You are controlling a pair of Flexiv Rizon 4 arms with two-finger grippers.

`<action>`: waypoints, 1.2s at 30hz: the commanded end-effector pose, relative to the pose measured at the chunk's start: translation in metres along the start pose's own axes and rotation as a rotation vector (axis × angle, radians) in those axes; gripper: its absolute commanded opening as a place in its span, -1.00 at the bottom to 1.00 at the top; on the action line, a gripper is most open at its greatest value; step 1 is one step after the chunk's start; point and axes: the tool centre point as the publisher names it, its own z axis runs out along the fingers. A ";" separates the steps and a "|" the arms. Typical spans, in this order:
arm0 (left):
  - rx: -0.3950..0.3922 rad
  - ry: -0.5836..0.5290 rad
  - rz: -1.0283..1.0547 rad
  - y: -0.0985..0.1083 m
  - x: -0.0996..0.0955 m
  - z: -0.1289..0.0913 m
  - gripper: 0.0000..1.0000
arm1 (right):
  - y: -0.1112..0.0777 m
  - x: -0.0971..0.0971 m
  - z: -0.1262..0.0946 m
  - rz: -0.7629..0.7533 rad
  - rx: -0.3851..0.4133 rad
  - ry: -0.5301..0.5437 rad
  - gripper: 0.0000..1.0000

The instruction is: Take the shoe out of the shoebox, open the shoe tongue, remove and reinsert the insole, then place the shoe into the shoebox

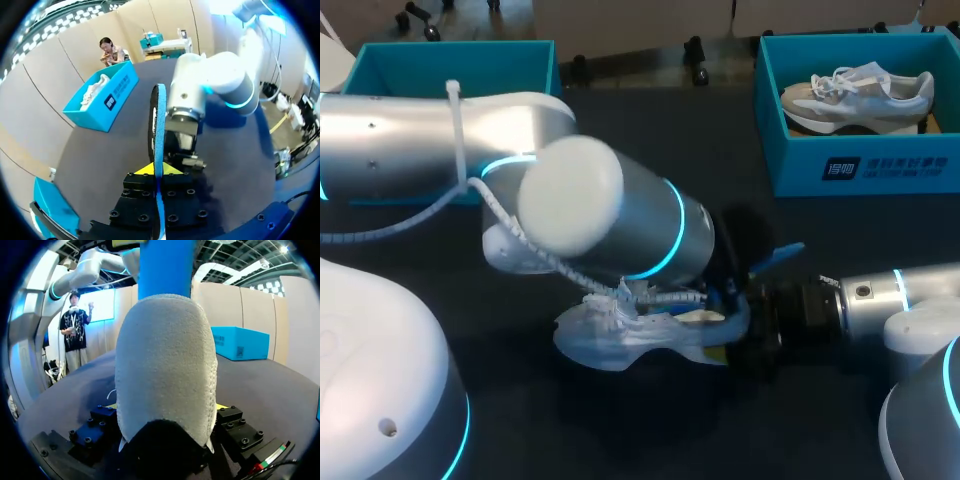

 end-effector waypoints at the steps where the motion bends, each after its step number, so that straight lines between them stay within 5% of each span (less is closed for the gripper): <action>1: 0.018 0.089 -0.018 -0.006 -0.005 -0.009 -1.00 | 0.002 0.001 0.001 0.001 0.007 0.000 -1.00; 23: 0.104 0.396 -0.069 -0.058 -0.007 -0.071 -1.00 | 0.002 0.001 0.001 0.001 0.007 0.000 -1.00; 36: 0.295 0.459 -0.015 -0.077 -0.008 -0.141 -1.00 | 0.002 0.001 0.001 0.001 0.007 0.000 -1.00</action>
